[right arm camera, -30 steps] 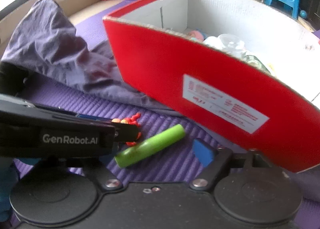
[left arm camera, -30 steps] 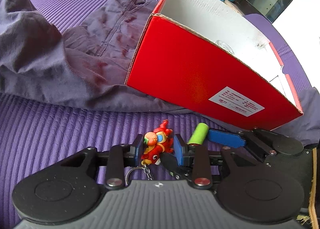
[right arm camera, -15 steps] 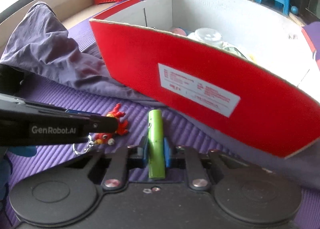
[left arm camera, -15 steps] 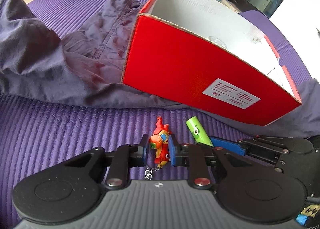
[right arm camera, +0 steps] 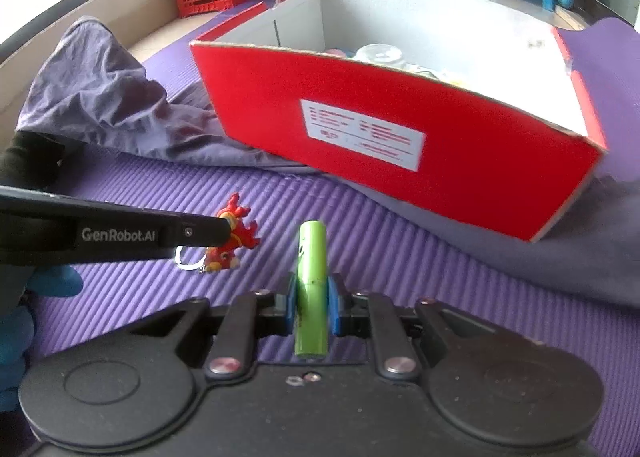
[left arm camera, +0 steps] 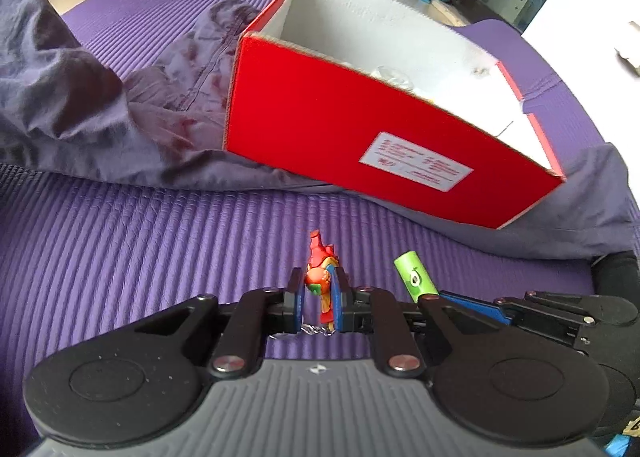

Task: Organize rigid objects
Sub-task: 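Carry the keychain and marker into the red box and open both tools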

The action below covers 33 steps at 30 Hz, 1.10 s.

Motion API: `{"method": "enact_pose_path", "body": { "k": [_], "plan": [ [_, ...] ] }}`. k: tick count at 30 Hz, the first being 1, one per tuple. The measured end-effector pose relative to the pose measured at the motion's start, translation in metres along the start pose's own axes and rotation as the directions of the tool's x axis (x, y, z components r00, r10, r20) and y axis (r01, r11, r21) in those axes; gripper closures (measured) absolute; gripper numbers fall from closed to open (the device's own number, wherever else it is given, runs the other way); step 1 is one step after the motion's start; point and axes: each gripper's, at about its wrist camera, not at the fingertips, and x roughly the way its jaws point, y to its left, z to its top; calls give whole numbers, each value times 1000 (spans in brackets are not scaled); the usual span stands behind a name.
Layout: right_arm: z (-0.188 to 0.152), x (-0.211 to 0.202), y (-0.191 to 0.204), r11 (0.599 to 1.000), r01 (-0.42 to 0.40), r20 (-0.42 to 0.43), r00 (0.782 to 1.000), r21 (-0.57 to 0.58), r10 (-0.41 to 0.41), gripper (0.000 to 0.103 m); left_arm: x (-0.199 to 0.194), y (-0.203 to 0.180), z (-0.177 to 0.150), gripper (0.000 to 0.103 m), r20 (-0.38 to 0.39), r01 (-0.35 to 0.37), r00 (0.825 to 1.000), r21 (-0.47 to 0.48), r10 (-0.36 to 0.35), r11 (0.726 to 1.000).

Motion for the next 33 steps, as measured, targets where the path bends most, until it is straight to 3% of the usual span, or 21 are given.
{"method": "enact_pose_path", "body": {
  "k": [14, 22, 33],
  "plan": [
    [7, -77, -13, 1000, 7, 94, 996, 26, -10, 88, -60, -30, 13, 90, 62, 25, 998, 42, -27, 999],
    [35, -116, -20, 999, 21, 172, 985, 28, -26, 88, -93, -50, 43, 90, 91, 18, 996, 65, -23, 998],
    [82, -149, -34, 997, 76, 271, 959, 30, -82, 88, -122, -75, 95, 90, 189, -14, 982, 140, -12, 990]
  ]
}}
